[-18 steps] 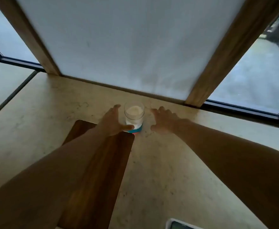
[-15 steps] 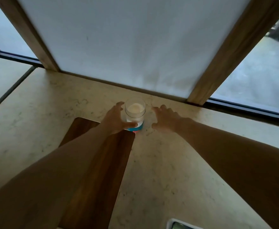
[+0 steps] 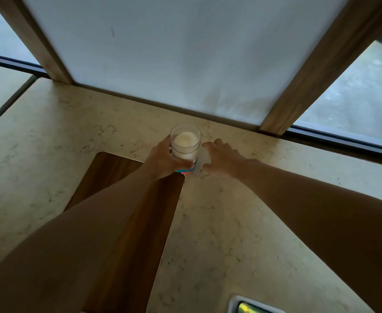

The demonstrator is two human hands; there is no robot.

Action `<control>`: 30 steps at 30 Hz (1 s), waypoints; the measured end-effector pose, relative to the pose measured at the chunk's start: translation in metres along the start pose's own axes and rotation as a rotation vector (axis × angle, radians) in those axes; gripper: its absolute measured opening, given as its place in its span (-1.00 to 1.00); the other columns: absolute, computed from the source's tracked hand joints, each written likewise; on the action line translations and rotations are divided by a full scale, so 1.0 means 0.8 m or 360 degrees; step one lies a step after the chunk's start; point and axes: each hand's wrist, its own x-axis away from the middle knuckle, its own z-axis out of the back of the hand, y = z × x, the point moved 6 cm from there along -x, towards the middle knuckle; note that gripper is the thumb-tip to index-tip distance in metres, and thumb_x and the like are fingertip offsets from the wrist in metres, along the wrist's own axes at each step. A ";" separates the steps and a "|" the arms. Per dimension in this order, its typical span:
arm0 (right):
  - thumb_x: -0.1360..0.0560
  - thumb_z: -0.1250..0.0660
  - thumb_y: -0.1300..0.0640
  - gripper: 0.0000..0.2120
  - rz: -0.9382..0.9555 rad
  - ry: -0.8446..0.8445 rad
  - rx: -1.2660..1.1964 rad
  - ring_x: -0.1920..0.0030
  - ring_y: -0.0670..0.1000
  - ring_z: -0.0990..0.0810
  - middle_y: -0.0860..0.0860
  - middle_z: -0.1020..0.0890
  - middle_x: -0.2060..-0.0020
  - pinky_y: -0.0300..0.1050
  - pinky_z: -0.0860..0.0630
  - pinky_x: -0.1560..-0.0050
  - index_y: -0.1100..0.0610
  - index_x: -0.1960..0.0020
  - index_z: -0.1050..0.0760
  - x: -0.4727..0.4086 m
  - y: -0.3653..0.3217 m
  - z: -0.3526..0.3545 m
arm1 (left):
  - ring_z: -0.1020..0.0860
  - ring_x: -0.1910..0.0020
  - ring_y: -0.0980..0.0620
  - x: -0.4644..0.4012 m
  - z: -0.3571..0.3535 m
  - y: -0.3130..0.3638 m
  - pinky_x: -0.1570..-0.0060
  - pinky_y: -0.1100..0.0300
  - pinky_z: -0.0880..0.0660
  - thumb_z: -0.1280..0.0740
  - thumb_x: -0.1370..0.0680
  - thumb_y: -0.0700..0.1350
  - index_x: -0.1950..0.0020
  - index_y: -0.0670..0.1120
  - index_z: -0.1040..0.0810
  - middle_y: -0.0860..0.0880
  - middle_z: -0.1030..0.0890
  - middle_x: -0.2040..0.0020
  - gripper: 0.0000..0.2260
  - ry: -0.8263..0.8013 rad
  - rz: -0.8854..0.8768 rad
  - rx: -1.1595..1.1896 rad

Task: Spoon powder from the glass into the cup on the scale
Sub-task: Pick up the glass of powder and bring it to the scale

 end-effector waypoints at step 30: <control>-0.49 -0.35 -0.02 -0.30 -0.0183 0.0085 -0.0352 -0.42 0.24 -0.29 0.16 -0.25 -0.46 0.16 -0.39 -0.30 0.02 -0.55 -0.15 0.167 0.041 0.010 | -0.57 -0.13 0.12 0.139 -0.028 0.084 -0.07 0.29 -0.51 -0.65 -0.23 -0.03 -0.33 0.04 -0.46 0.14 -0.60 -0.14 -0.28 0.0189 -0.0071 -0.0066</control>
